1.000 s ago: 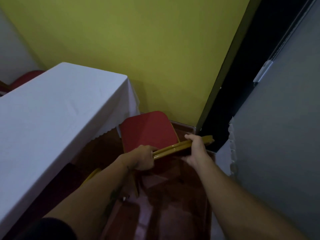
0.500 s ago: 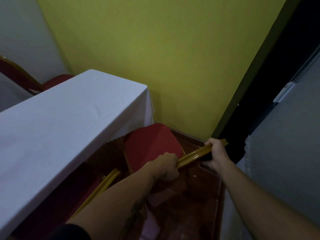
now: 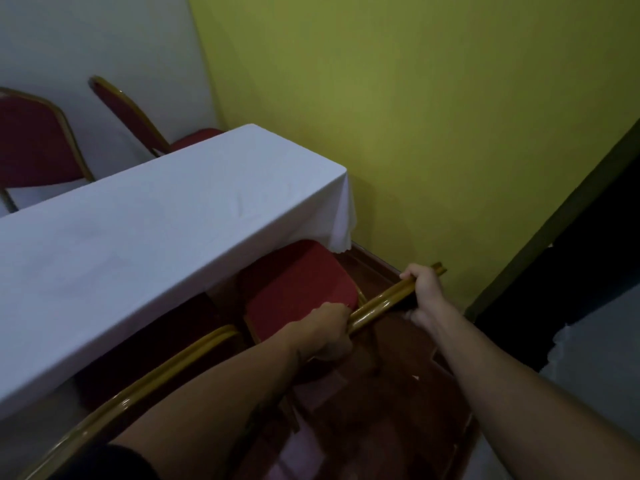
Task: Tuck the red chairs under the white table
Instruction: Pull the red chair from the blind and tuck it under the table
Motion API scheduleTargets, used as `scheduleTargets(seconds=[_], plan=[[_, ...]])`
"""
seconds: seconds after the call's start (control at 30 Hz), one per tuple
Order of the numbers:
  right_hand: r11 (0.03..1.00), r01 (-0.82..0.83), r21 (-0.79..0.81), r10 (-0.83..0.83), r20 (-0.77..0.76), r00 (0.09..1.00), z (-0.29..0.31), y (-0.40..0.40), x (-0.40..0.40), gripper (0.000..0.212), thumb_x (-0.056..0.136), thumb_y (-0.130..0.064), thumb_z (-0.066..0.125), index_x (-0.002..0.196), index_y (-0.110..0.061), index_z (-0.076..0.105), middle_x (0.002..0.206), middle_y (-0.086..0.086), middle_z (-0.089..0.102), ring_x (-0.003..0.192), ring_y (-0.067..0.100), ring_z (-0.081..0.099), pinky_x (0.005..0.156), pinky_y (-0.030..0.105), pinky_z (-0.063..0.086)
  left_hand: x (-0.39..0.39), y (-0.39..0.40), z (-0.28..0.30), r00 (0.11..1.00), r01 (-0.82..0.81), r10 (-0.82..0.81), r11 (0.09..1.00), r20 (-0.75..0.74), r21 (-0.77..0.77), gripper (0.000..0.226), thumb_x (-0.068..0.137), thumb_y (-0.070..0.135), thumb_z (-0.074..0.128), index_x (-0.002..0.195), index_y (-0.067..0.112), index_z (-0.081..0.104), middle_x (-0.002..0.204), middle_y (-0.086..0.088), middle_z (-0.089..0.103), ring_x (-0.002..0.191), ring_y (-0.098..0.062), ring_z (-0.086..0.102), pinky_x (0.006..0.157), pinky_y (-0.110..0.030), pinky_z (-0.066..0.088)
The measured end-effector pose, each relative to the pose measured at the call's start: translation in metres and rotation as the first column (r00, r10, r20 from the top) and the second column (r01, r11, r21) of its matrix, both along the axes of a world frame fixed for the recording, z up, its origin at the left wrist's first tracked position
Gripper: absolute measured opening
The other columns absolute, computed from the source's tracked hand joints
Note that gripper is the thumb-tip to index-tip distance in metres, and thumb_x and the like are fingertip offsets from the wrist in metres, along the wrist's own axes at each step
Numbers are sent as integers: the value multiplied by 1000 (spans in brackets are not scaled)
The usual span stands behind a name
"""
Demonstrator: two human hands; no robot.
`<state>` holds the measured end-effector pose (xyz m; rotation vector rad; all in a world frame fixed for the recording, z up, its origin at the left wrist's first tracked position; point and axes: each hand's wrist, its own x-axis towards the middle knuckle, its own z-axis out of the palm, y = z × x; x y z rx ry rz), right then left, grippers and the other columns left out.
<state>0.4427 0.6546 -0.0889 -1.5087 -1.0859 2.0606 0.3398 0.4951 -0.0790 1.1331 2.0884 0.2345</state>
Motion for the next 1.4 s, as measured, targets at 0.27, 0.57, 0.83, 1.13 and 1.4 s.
scheduleTargets(seconds=[0.27,0.57,0.83,1.13,1.4], plan=[[987,-159,26,160,-20,987,-5,28,-39,14,88,-13,50,75,-11,46,73,11,50,69,29,55,62,37,50,-21,16,-2,990,-126,126,992,60,1,39,88,8,62,126,15,59,108,-6,60,97,-24,63,78,-33,54],[979,-203,4,203,-5,979,-30,55,-68,12,86,-14,52,76,-13,46,73,10,48,69,28,55,60,38,54,-37,35,-21,982,-182,183,983,46,-25,44,89,7,63,132,16,57,113,-7,59,90,-20,58,73,-30,51],[968,-252,-4,252,-13,968,-31,68,-114,15,87,-15,52,73,-12,47,72,10,50,69,28,56,64,41,53,-78,44,-15,975,-219,220,975,24,-42,38,86,10,60,122,19,62,107,-6,61,90,-24,62,75,-36,55],[961,-276,-7,276,5,961,-30,83,-146,18,87,-16,50,71,-14,43,67,8,47,62,25,54,45,33,55,-103,59,-17,965,-256,258,966,44,-45,43,87,8,56,128,21,63,112,-10,63,97,-29,64,83,-40,57],[964,-264,30,262,56,964,-41,94,-154,10,79,-21,57,80,-12,53,77,11,56,72,30,60,49,38,58,-109,67,-25,953,-298,301,953,40,-55,60,87,11,56,144,27,51,117,-11,63,101,-32,66,84,-41,59]])
